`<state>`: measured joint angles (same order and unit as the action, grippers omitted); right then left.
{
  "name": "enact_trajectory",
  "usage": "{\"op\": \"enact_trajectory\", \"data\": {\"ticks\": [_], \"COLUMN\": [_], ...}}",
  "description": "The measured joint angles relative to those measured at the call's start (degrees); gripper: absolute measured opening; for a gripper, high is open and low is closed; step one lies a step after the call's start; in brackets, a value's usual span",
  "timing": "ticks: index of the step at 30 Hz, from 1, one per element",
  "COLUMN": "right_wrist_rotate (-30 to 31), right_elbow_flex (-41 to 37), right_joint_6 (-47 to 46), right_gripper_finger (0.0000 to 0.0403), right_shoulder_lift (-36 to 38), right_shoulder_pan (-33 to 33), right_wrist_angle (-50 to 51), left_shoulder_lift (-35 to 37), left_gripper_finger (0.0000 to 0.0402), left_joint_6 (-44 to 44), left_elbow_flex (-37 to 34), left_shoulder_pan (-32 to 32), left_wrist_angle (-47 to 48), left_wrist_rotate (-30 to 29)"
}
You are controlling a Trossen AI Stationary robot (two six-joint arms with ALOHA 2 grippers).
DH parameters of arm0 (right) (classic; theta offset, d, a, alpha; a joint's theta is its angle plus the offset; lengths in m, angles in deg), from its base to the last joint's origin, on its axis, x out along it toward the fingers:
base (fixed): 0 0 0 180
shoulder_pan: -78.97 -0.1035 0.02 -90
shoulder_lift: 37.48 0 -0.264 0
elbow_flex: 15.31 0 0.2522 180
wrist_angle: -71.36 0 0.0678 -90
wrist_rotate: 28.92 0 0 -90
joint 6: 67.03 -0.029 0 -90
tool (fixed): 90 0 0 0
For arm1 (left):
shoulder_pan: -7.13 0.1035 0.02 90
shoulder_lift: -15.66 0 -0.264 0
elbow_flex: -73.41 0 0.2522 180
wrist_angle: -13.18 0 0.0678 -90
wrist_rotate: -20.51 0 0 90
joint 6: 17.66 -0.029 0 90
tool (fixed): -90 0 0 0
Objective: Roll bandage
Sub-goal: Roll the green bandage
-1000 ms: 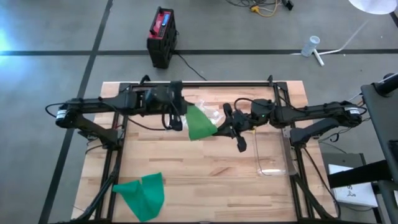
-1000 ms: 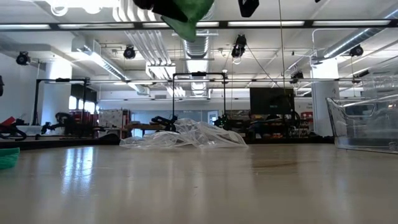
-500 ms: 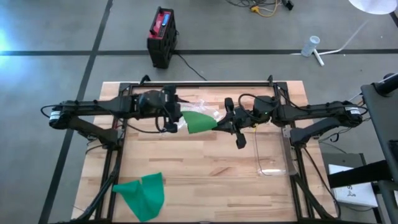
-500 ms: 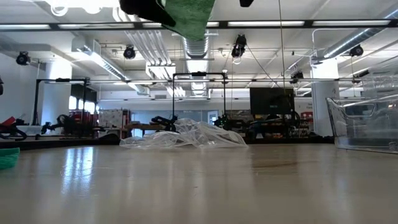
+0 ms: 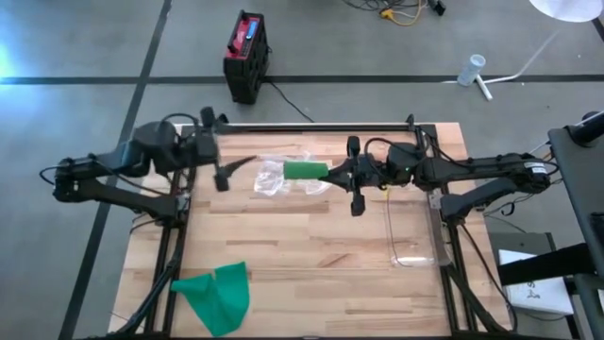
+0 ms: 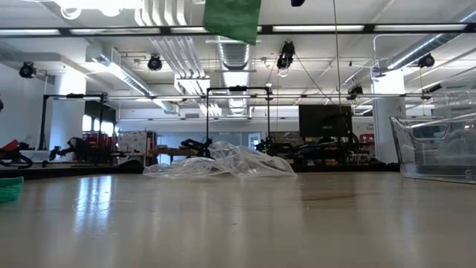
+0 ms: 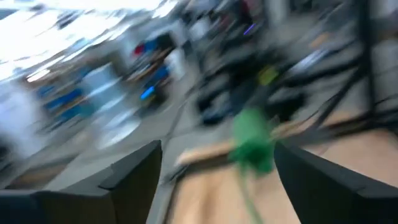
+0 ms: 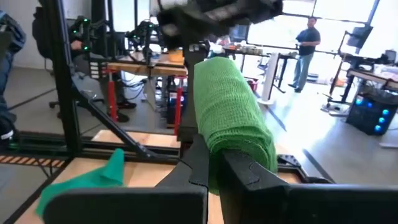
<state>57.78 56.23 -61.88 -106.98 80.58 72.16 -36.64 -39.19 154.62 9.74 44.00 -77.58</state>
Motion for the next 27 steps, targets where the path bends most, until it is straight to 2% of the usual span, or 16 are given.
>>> {"op": "enact_trajectory", "data": {"ticks": [3, 6, 10, 15, 21, 23, 27], "right_wrist_rotate": [0.3, 0.5, 0.9, 6.3, 7.9, 8.5, 9.0], "right_elbow_flex": [0.0, 0.0, 0.0, -0.1, -0.2, -0.2, 0.1], "right_joint_6": [-0.3, -0.4, -0.6, 1.5, 3.0, 3.0, 3.0], "right_gripper_finger": [0.0003, 0.0003, 0.0003, 0.0003, 0.0003, 0.0003, 0.0003], "right_shoulder_lift": [0.0, 0.0, 0.0, -0.7, -5.1, -6.4, -7.7], "right_shoulder_pan": [0.7, 1.5, 2.2, 2.9, 3.7, 3.7, 3.7], "right_wrist_angle": [-0.1, -0.1, -0.2, 0.7, 0.8, 0.3, 0.2], "left_shoulder_lift": [-0.5, -2.7, -7.1, -14.0, -21.4, -23.4, -25.9], "left_gripper_finger": [0.0304, 0.0300, 0.0282, 0.0263, 0.0248, 0.0244, 0.0235], "left_joint_6": [2.3, 5.8, 7.0, 4.2, 1.0, 0.8, 0.3], "left_elbow_flex": [-0.4, -0.4, 2.3, 8.2, 13.3, 13.9, 14.2], "left_shoulder_pan": [-0.2, -0.5, -0.4, -0.4, -0.4, -0.4, -0.4], "left_wrist_angle": [-5.4, -9.2, -5.3, 3.6, 6.3, 6.8, 6.9], "left_wrist_rotate": [8.2, 10.1, 10.2, 9.9, 7.2, 4.8, 4.3]}}
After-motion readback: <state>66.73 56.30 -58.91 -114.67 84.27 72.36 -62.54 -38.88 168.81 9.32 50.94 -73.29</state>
